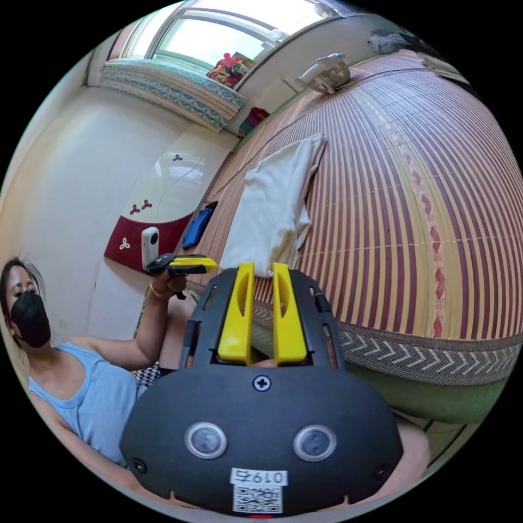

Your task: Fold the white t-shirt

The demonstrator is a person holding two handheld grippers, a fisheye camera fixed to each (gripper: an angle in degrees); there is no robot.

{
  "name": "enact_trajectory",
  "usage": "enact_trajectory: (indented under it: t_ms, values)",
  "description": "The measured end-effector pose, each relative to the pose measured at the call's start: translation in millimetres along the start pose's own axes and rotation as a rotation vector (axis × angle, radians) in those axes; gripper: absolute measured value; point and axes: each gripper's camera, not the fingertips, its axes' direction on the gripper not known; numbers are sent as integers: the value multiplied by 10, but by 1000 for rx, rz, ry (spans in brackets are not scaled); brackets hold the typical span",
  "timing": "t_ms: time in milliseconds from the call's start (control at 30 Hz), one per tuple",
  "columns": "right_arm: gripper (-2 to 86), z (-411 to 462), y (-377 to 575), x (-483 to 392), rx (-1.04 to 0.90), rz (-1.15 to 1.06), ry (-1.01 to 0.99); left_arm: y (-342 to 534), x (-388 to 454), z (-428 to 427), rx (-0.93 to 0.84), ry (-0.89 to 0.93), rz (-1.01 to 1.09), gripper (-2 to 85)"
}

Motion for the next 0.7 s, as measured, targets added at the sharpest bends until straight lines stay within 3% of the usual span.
enact_trajectory:
  t_ms: [233, 400, 700]
  values:
    - [2, 116, -136, -116, -28, -2, 75, -61, -124, 118, -64, -3, -44, 7]
    - [-4, 100, -129, 80, -1, 102, 14, -52, -179, 48, -66, 4, -51, 8]
    - [-4, 260, -340, -98, -20, 78, 44, -78, -275, -93, -65, 13, -65, 8]
